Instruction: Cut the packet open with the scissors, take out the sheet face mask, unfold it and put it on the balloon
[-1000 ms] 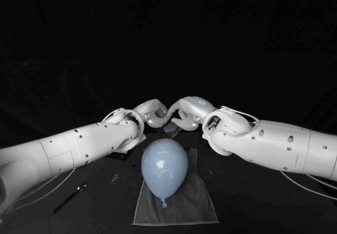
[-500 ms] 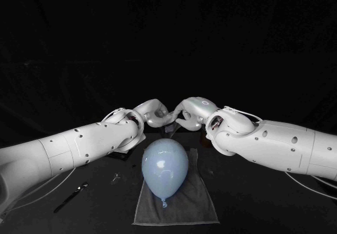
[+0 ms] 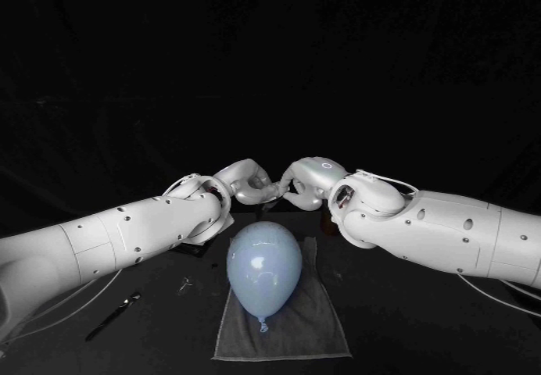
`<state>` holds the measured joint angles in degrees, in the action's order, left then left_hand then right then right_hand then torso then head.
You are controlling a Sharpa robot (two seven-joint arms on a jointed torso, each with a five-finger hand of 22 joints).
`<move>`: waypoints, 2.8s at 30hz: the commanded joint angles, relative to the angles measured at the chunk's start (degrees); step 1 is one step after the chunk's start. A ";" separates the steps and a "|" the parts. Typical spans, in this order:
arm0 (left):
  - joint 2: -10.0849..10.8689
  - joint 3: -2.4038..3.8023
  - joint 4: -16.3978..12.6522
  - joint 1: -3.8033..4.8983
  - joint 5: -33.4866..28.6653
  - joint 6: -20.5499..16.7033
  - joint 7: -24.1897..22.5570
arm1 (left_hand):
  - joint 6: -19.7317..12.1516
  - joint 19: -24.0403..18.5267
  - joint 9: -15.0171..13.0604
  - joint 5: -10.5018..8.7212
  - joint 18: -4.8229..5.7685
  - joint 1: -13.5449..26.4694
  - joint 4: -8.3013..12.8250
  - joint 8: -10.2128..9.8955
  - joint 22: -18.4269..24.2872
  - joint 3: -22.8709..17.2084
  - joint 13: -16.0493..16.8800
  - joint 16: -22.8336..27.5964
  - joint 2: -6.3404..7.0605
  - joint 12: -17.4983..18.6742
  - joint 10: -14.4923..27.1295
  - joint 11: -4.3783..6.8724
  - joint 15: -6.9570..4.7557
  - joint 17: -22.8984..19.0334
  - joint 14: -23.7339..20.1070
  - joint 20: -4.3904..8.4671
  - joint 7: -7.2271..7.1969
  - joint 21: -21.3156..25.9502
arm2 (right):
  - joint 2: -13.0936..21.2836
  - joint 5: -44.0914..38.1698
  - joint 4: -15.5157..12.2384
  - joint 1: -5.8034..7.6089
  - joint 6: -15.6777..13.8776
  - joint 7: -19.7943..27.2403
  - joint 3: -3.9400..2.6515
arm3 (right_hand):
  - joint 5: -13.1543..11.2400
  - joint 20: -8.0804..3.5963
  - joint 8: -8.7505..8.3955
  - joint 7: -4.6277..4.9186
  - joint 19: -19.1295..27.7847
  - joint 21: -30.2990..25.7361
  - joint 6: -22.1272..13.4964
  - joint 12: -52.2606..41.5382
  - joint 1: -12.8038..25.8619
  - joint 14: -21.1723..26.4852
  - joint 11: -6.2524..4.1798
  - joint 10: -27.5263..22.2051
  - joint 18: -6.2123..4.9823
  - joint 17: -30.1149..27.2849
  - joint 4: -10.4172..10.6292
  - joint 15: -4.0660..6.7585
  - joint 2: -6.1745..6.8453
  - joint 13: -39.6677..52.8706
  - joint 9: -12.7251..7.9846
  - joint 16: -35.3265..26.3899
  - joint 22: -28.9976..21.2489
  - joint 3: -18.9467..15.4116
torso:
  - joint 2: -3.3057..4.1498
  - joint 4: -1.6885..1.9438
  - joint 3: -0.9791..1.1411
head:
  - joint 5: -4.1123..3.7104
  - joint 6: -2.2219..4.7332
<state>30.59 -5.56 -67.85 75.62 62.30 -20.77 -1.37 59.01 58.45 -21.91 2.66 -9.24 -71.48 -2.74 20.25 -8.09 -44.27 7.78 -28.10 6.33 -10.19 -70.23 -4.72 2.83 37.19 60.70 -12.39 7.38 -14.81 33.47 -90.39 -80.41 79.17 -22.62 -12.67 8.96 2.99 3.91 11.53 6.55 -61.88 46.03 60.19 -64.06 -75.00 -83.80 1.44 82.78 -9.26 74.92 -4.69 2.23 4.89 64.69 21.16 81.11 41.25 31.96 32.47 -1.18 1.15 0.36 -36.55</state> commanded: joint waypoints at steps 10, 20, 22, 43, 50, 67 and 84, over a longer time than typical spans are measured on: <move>0.18 0.18 0.14 0.12 -3.74 -0.04 -0.01 | 0.34 -0.21 -3.15 0.19 -0.98 -0.32 1.95 0.24 -0.12 -1.69 0.06 -0.27 -0.27 -0.19 -0.49 0.08 -0.30 0.06 -0.07 0.38 -0.04 -0.34 | 0.28 -4.37 -0.22 -0.05 8.80 -3.29 0.44 | -0.21 0.06 0.44 -0.10 1.08 -0.42 0.69 -7.49 -0.15 -1.01 0.25 0.56 -1.17 0.37 -0.55 -0.42 -0.22 8.33 0.24 -1.20 0.08 -0.61 | 0.02 -0.05 -0.03 | -0.08 -0.02; 0.44 0.23 0.23 0.11 -7.21 0.29 0.63 | 0.35 -0.19 -3.16 0.19 -0.99 -0.32 1.98 0.26 -0.21 -1.73 0.07 -0.31 -0.36 -0.21 -0.54 0.10 -0.33 0.05 0.01 0.43 -0.03 -0.48 | 0.85 -5.78 -0.18 -0.06 8.72 -4.10 0.59 | -0.20 0.03 0.84 -0.22 1.17 -0.47 1.35 -7.57 -0.31 -1.00 0.16 0.60 -1.18 0.46 -0.68 -0.36 -0.55 8.44 0.46 -1.15 0.16 -0.74 | 0.01 -0.04 0.01 | -0.21 0.03; 0.48 0.23 0.27 0.11 -7.63 0.35 0.73 | 0.37 -0.19 -3.16 0.19 -1.00 -0.34 2.03 0.27 -0.27 -1.75 0.09 -0.33 -0.40 -0.22 -0.57 0.11 -0.34 0.04 0.05 0.45 -0.04 -0.56 | 0.99 -5.87 -0.18 -0.06 8.44 -4.20 0.60 | -0.20 0.03 0.85 -0.22 1.17 -0.47 1.37 -7.54 -0.30 -1.02 0.15 0.59 -1.18 0.51 -0.67 -0.36 -0.57 8.41 0.47 -1.11 0.16 -0.75 | 0.01 -0.04 0.01 | -0.21 0.05; 0.38 0.24 0.02 0.12 -10.60 0.60 1.18 | 0.38 -0.20 -3.16 0.20 -1.00 -0.36 2.11 0.28 -0.36 -1.80 0.10 -0.36 -0.46 -0.23 -0.60 0.12 -0.36 0.03 0.10 0.50 -0.05 -0.71 | 0.99 10.21 0.36 -0.11 2.06 1.14 0.62 | -0.04 1.68 -3.96 1.29 0.35 -4.15 -3.77 -6.16 13.97 0.07 1.57 -0.57 -1.19 -1.11 16.37 -1.52 0.05 7.28 -1.41 -2.08 -1.81 -6.72 | 0.02 0.01 -0.05 | -0.38 0.14; 0.33 0.23 0.10 0.12 -10.58 0.25 1.15 | 0.38 -0.20 -3.16 0.20 -1.00 -0.36 2.11 0.28 -0.36 -1.80 0.10 -0.36 -0.46 -0.23 -0.60 0.12 -0.36 0.03 0.10 0.50 -0.05 -0.71 | 1.00 16.55 0.73 -0.11 5.82 1.21 0.62 | 4.67 1.61 -4.04 1.03 -0.20 -5.10 -2.98 -7.07 14.44 0.09 1.41 -0.55 -1.19 -0.65 21.08 -1.42 0.71 8.07 -1.25 -1.48 -2.18 -9.93 | 0.00 -0.03 -0.01 | -0.27 0.05; 0.19 0.19 -0.51 0.12 -9.25 -0.29 1.11 | 0.36 -0.26 -3.15 0.20 -0.98 -0.38 2.22 0.28 -0.45 -1.83 0.10 -0.35 -0.43 -0.21 -0.58 0.12 -0.37 0.00 0.11 0.53 -0.05 -0.83 | 0.07 28.59 1.16 -0.11 0.73 -4.12 0.62 | 7.02 1.14 -2.94 0.17 -1.33 -5.65 -0.70 -9.29 22.39 -0.56 0.70 0.35 -1.22 0.72 21.62 -0.86 -5.74 9.97 -0.47 0.00 -1.89 -16.87 | -0.06 -0.03 -0.04 | -0.37 -0.06; 0.21 0.18 -1.73 0.12 -8.79 -1.38 1.18 | 0.36 -0.26 -3.15 0.20 -0.98 -0.38 2.22 0.28 -0.45 -1.83 0.10 -0.35 -0.43 -0.21 -0.58 0.12 -0.37 0.00 0.11 0.53 -0.05 -0.83 | -1.98 24.82 2.44 -0.11 -0.41 -9.81 0.62 | 1.08 1.50 -4.21 1.07 -1.07 -6.60 -3.45 -7.14 12.40 0.34 1.43 -0.86 -1.11 -1.09 21.07 -1.44 -3.08 8.20 -0.86 -1.06 -1.72 -20.30 | 0.01 0.01 -0.05 | -0.79 0.04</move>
<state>30.91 -5.50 -69.33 75.59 53.12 -21.21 0.47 58.93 58.25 -21.91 2.67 -9.20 -71.60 -2.74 20.38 -8.49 -44.27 7.84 -28.10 6.21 -10.15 -70.33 -4.62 2.69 37.11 60.83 -12.19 7.29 -15.25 31.49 -64.14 -78.18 79.09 -23.03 -19.86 9.56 4.50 4.93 7.52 7.56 -62.94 39.59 57.10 -71.50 -61.88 -83.85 2.83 82.14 -9.26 73.96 16.37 1.04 1.53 73.07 20.38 80.39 39.48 11.95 32.47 -1.17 1.06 -0.42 -36.45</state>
